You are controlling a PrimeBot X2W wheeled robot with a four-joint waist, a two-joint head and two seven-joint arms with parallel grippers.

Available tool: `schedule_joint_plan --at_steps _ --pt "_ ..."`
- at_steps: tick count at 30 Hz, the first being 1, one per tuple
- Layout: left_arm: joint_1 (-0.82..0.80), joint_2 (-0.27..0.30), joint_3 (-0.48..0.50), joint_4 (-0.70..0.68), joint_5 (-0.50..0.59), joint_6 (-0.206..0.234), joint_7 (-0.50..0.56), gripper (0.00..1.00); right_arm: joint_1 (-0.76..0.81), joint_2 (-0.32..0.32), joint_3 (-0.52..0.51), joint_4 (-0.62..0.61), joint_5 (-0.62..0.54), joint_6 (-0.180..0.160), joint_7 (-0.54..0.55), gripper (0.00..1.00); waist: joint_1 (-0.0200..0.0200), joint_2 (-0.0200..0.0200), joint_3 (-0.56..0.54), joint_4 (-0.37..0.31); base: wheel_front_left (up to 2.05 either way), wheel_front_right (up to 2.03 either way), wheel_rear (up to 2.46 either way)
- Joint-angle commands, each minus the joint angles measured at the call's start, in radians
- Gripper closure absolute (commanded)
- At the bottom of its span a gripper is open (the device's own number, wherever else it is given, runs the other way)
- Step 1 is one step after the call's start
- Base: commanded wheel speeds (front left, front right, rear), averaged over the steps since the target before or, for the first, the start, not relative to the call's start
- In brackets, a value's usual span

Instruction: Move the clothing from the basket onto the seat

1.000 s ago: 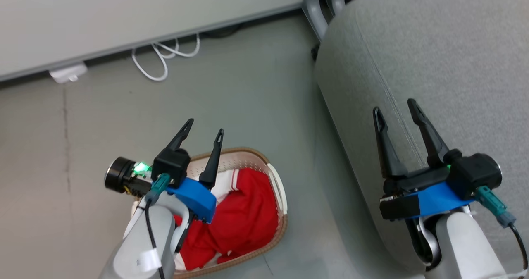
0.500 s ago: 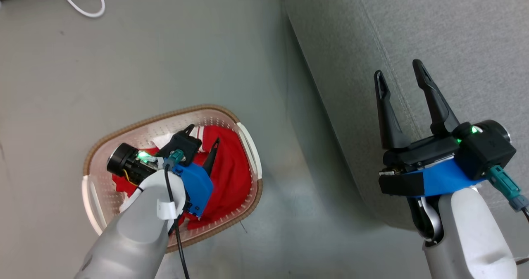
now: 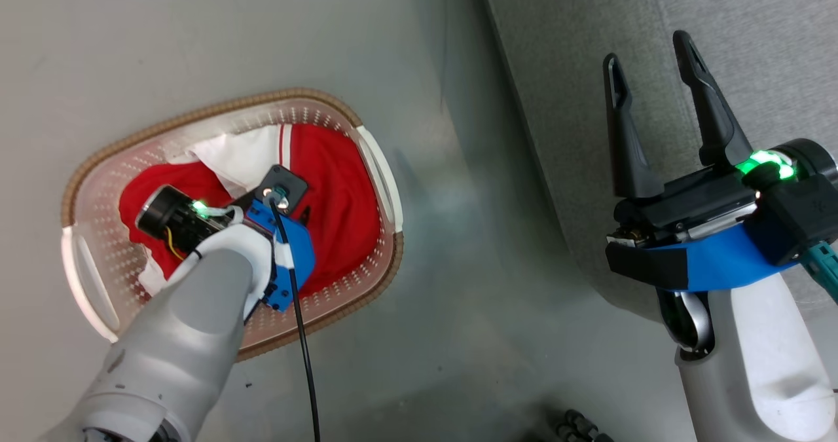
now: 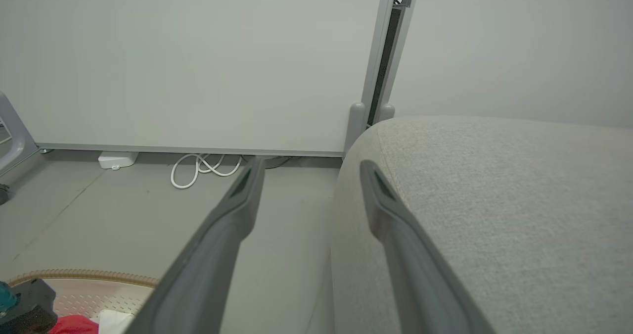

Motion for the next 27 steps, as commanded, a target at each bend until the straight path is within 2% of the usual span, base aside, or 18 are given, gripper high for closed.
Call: schedule_joint_plan --at_steps 1,6,13,14,27 --pt "-0.032 0.014 -0.015 0.008 -0.011 0.000 0.026 0.00 -0.024 -0.002 0.000 -0.014 -0.008 0.000 -0.003 0.00 -0.0001 0.0000 0.056 -0.006 0.00 0.00 0.00" --pt "-0.081 0.037 -0.054 0.020 -0.042 0.000 0.094 0.00 -0.033 -0.002 -0.003 -0.048 -0.010 0.000 -0.003 0.00 -0.0001 0.0000 0.122 -0.009 0.00 0.00 0.00" --pt "-0.127 0.054 -0.055 0.027 -0.126 0.000 0.180 0.00 -0.039 -0.002 -0.005 -0.077 -0.016 0.000 -0.003 0.00 -0.0001 0.0000 0.190 -0.011 0.00 0.00 0.00" --pt "-0.137 0.056 -0.065 0.027 -0.147 0.000 0.216 0.00 -0.040 -0.002 -0.004 -0.085 -0.016 0.000 -0.003 0.00 -0.0001 0.0000 0.208 -0.011 0.00 0.00 0.00" --pt "-0.169 0.059 -0.158 -0.033 -0.271 0.000 0.355 0.00 -0.045 -0.002 -0.005 -0.123 -0.019 0.000 -0.003 0.00 -0.0001 0.0000 0.270 -0.007 0.00 0.00 0.00"
